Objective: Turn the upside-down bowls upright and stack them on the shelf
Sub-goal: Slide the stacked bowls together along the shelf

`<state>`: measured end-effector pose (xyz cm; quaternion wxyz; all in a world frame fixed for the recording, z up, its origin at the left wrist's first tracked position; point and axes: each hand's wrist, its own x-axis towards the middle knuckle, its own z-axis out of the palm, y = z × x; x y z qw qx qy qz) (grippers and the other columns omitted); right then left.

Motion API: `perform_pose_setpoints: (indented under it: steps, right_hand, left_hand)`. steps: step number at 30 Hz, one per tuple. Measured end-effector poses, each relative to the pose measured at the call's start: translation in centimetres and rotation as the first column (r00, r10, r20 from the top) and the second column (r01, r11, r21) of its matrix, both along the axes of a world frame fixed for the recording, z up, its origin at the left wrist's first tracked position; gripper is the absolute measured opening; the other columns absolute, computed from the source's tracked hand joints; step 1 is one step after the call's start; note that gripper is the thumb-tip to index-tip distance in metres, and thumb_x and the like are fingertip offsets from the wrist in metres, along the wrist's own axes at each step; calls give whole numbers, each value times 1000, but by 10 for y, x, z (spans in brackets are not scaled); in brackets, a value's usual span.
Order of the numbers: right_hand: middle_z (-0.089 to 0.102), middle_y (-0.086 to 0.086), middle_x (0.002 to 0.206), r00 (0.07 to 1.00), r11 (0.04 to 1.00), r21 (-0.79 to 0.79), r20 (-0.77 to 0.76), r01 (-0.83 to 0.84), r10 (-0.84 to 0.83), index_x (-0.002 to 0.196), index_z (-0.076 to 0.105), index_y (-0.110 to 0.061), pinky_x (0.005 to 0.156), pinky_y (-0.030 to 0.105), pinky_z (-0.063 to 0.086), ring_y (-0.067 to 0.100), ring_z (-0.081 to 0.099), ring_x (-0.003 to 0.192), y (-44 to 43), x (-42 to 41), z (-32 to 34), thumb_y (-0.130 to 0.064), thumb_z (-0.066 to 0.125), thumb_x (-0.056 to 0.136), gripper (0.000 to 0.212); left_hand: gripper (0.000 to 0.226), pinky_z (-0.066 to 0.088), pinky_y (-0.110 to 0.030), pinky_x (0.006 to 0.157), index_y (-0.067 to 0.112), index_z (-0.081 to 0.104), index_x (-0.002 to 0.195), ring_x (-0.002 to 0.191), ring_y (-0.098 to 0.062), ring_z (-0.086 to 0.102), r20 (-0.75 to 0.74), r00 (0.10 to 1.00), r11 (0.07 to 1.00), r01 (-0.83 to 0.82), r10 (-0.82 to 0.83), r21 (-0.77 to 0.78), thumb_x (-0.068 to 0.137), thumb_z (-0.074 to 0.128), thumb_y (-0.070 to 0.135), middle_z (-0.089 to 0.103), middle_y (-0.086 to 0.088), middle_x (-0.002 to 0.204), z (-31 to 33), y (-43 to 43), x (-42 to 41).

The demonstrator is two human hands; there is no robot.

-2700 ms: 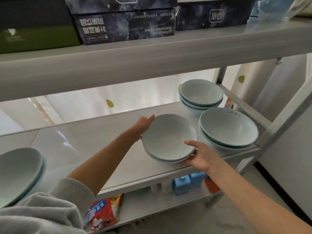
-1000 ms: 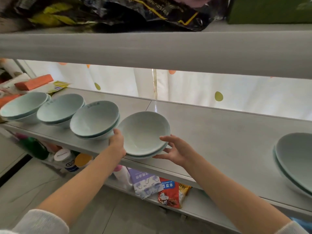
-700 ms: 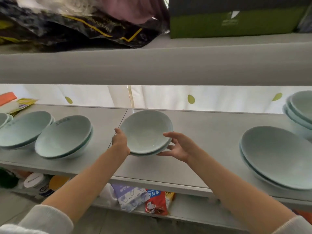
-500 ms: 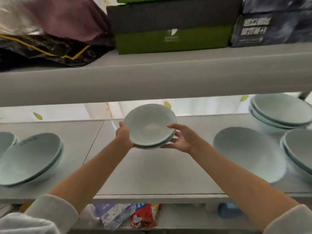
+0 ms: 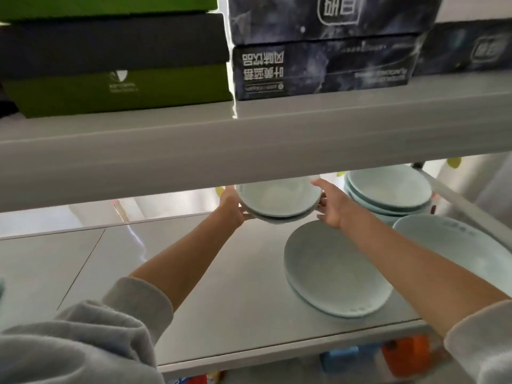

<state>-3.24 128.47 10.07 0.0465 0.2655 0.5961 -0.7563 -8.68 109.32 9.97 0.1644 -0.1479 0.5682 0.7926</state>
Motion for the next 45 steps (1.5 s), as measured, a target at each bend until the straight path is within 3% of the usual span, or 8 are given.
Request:
perform_pose_setpoints:
  steps: [2, 6, 15, 24, 30, 34, 40, 45]
  right_hand:
    - [55, -3, 81, 1000, 998, 53, -1, -21, 21, 81, 53, -21, 93, 28, 31, 14, 51, 85, 14, 0, -5, -43, 52, 88, 24]
    - [60, -5, 122, 998, 971, 229, 27, -65, 61, 116, 58, -26, 113, 38, 12, 10, 41, 129, 36, -3, -10, -59, 49, 85, 46]
    - [63, -3, 115, 984, 938, 310, 130, -157, 122, 128, 56, -27, 92, 35, 26, 11, 45, 119, 61, 1, -19, -70, 40, 84, 63]
    - [53, -6, 137, 945, 894, 361, 282, -264, 165, 139, 44, -29, 115, 55, 12, 15, 20, 144, 84, 1, -30, -87, 29, 71, 91]
    - [52, -7, 138, 946, 905, 344, 287, -251, 154, 139, 43, -33, 113, 57, 21, 12, 21, 143, 96, 0, -40, -88, 34, 65, 93]
    - [53, -7, 137, 940, 913, 320, 305, -252, 153, 137, 45, -33, 113, 53, 24, 11, 22, 143, 97, -1, -41, -84, 33, 72, 84]
    - [31, 5, 153, 959, 912, 384, 279, -148, 38, 147, 29, -14, 107, 41, 31, 23, 28, 141, 84, -7, -39, -65, 33, 90, 77]
    - [33, 17, 150, 970, 745, 663, 220, -71, -103, 145, 26, 0, 109, 41, 29, 35, 33, 137, 55, -19, -30, -52, 28, 96, 72]
  left_hand:
    - [51, 48, -53, 84, 8, 56, 113, 97, -33, 57, 2, 999, 999, 36, -36, 9, 101, 24, 45, 57, -12, 111, -6, 11, -5]
    - [50, 45, -57, 94, 6, 55, 114, 103, -36, 55, 32, 997, 995, 71, -73, 65, 101, 21, 40, 57, -14, 116, -16, 27, -14]
    - [72, 36, -58, 107, 3, 49, 132, 123, -40, 49, 57, 989, 988, 131, -137, 85, 97, 21, 59, 52, -13, 130, -31, 48, -20]
    - [73, 39, -53, 98, 4, 44, 138, 128, -41, 45, 107, 983, 982, 134, -148, 134, 98, 17, 58, 47, -8, 141, -42, 73, -16]
    - [48, 39, -51, 102, 4, 54, 125, 120, -36, 51, 113, 985, 988, 118, -129, 100, 102, 18, 28, 52, -14, 139, -47, 88, -22]
    - [44, 38, -47, 110, 11, 55, 117, 115, -31, 53, 80, 985, 988, 151, -151, 3, 102, 21, 34, 54, -12, 137, -55, 92, -27]
    - [81, 19, -48, 117, 21, 33, 149, 143, -27, 30, 83, 964, 953, 263, -253, -150, 89, 11, 72, 31, 0, 156, -62, 84, -23]
    - [83, 23, -49, 115, 20, 13, 154, 144, -32, 26, 55, 988, 980, 152, -146, -130, 89, 16, 72, 17, -4, 161, -57, 59, -23]
